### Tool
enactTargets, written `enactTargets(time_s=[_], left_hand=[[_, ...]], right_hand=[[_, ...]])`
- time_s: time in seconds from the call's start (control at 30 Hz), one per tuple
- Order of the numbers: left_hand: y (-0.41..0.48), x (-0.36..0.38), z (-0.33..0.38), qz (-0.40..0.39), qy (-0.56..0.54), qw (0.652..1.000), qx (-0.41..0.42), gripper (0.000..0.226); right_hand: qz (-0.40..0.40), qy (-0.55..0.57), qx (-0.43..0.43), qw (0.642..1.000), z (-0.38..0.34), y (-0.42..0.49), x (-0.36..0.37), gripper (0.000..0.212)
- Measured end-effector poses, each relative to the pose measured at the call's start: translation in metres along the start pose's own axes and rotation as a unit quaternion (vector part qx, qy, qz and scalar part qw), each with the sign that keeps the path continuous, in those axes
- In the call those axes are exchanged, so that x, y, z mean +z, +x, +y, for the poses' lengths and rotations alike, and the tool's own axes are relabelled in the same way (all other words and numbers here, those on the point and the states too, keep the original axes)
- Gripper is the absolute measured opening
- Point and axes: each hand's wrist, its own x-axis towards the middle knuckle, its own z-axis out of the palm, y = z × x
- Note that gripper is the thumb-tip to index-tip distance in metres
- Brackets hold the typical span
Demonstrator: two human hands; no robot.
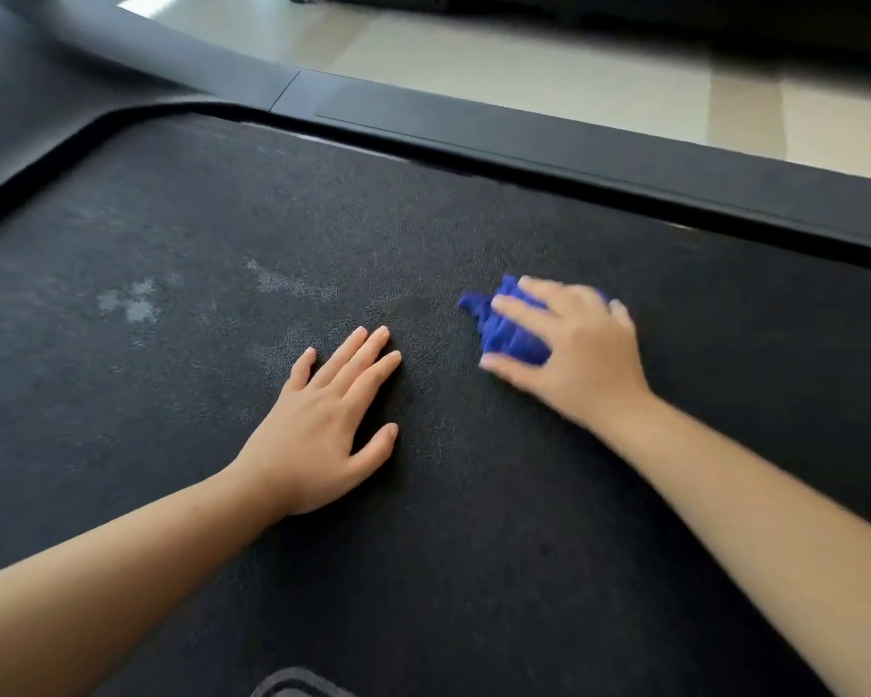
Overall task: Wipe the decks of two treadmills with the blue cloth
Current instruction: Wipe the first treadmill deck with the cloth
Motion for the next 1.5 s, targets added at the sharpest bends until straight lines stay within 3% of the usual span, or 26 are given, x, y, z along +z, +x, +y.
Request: enactTargets(time_s=[0.1, 0.27, 0.4, 0.57, 0.73, 0.87, 0.97, 1.07, 1.23, 1.33, 1.5], left_hand=[[0.000, 0.002, -0.001, 0.001, -0.010, 1.000, 0.004, 0.068], [-0.001, 0.002, -0.002, 0.005, -0.011, 1.000, 0.009, 0.067], [-0.001, 0.002, -0.001, 0.004, -0.011, 1.000, 0.009, 0.070], [-0.002, 0.000, 0.003, -0.007, -0.005, 1.000, -0.002, 0.076], [0.000, 0.000, 0.002, -0.013, 0.002, 1.000, 0.000, 0.080], [0.002, 0.004, -0.001, -0.007, 0.009, 1.000, 0.005, 0.079], [0.002, 0.005, -0.002, 0.001, 0.013, 1.000, 0.001, 0.066], [0.001, 0.005, 0.000, 0.005, 0.012, 1.000, -0.004, 0.059], [-0.007, 0.003, 0.009, 0.019, 0.011, 0.999, -0.024, 0.056], [-0.028, 0.000, 0.016, 0.000, 0.030, 0.998, -0.054, 0.055], [-0.107, 0.002, 0.026, -0.013, 0.029, 0.999, -0.021, 0.056]], right_hand=[[-0.033, -0.024, 0.106, 0.994, 0.034, 0.064, 0.011, 0.062], [-0.043, -0.051, 0.179, 0.982, 0.055, 0.112, 0.021, 0.063], [-0.051, -0.035, 0.141, 0.988, 0.036, 0.076, 0.009, 0.060], [-0.004, -0.009, 0.064, 0.998, -0.042, -0.050, -0.016, 0.061], [-0.019, -0.016, 0.026, 0.999, -0.110, -0.148, -0.035, 0.054], [-0.006, 0.012, 0.019, 1.000, -0.097, -0.128, -0.031, 0.055], [-0.004, -0.023, 0.098, 0.995, -0.070, -0.080, -0.025, 0.059], [-0.054, -0.032, 0.174, 0.983, -0.047, -0.049, -0.017, 0.061], [-0.051, -0.032, 0.148, 0.987, -0.070, -0.086, -0.024, 0.060], [-0.031, -0.022, 0.084, 0.996, -0.107, -0.136, -0.033, 0.058], [-0.002, -0.014, 0.035, 0.999, -0.166, -0.225, -0.048, 0.059]])
